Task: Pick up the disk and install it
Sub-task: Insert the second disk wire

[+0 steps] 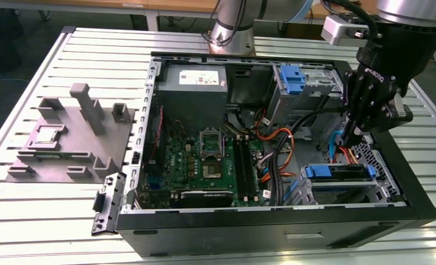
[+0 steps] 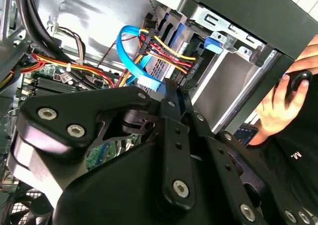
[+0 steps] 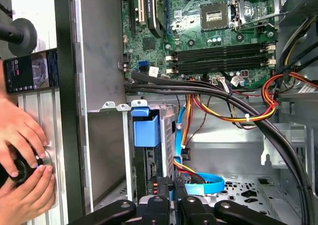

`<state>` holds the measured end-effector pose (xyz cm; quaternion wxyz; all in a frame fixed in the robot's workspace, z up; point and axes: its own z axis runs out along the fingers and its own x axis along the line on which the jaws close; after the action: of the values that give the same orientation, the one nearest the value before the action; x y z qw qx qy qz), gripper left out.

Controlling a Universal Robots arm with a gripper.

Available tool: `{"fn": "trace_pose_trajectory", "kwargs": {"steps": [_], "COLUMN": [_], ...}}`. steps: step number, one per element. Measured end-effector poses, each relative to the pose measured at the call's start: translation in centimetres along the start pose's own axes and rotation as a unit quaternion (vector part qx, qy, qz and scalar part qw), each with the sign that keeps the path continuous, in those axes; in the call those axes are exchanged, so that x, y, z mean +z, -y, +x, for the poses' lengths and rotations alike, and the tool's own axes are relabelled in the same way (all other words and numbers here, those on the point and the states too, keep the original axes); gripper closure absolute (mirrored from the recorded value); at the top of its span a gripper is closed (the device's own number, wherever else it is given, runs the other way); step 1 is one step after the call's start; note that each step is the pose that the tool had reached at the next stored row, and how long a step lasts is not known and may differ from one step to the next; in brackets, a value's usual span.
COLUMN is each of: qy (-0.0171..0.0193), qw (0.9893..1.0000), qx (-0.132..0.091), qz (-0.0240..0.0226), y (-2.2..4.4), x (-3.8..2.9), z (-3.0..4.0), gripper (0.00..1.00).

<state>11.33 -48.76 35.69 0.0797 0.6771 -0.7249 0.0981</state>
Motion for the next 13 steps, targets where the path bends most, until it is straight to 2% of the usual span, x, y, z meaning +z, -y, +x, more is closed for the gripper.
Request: {"fn": "trace_pose_trajectory", "kwargs": {"steps": [8,9,10,11,12,13], "qy": [0.0004,0.0033,0.0101,0.0186,0.0231,0.0232], "qw": [1.0000,1.0000,0.9999,0.9998,0.9997,0.9997], "qx": [0.000,0.000,0.000,0.000,0.000,0.000], "qz": [0.0000,-0.0002,-0.0007,-0.0013,-0.0016,-0.0016], "y": [0.00,0.01,0.02,0.02,0.02,0.02], "x": [0.04,0.06,0.09,0.11,0.14,0.14], "z": [0.09,0.18,0.27,0.36,0.40,0.40], "gripper": [0.84,0.84,0.84,0.84,0.84,0.84]}}
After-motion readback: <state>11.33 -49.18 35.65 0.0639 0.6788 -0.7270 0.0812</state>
